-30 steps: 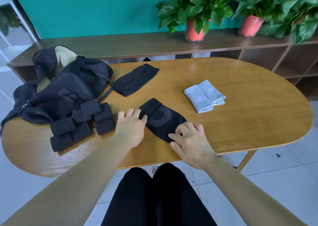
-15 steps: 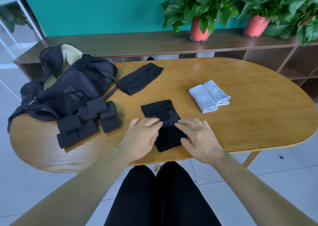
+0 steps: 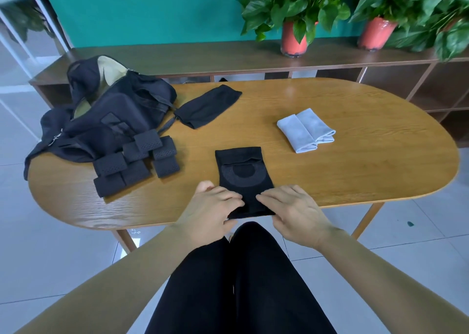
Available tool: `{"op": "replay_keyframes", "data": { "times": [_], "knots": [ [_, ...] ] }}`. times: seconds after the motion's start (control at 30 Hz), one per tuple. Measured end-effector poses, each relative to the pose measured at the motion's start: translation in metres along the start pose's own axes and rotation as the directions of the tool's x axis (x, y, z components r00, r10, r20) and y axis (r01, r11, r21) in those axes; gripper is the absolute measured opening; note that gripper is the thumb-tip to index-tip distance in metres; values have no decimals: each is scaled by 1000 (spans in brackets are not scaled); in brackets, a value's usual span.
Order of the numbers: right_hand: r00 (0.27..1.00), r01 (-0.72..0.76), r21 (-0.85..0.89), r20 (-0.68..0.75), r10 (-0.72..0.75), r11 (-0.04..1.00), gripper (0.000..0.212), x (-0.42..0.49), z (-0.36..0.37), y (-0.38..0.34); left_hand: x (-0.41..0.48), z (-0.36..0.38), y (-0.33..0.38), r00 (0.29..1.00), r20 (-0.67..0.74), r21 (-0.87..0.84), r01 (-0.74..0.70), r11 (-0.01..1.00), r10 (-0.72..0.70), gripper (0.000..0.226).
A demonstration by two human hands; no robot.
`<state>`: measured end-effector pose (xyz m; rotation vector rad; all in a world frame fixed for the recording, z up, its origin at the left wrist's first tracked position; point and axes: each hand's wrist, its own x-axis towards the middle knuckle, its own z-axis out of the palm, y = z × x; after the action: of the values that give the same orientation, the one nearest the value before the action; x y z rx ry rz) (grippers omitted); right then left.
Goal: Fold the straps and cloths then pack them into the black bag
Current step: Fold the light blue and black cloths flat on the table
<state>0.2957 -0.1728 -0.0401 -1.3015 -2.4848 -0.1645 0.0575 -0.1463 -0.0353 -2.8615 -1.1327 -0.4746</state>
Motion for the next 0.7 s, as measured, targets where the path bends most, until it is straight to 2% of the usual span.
{"op": "replay_keyframes", "data": {
  "times": [0.07, 0.13, 0.2, 0.27, 0.43, 0.57, 0.7],
  "knots": [
    [997, -64, 81, -47, 68, 995, 40, 3, 0, 1, -2, -4, 1, 996, -62, -73, 60, 996, -64, 24],
    [977, -195, 214, -47, 210, 957, 32, 10, -3, 2, 0, -12, 0, 972, -80, -189, 204, 961, -222, 14],
    [921, -369, 394, 37, 387, 842, 21, 18, -8, 3, 4, -14, -6, 925, -26, -317, 351, 881, -378, 11],
    [847, -508, 486, 132, 515, 712, 12, 27, -12, 4, 11, -16, -13, 885, 13, -400, 432, 809, -466, 13],
    [783, -598, 457, 158, 601, 659, 17, 50, -12, 7, 30, -16, -21, 819, 32, -334, 549, 766, -573, 29],
    [749, -631, 509, 204, 630, 586, 21, 59, -9, 7, 41, -16, -23, 799, 49, -289, 586, 757, -600, 29],
    [703, -696, 402, 214, 678, 595, 16, 67, 0, 8, 48, -10, -29, 774, 69, -231, 626, 745, -629, 27]
  ]
}}
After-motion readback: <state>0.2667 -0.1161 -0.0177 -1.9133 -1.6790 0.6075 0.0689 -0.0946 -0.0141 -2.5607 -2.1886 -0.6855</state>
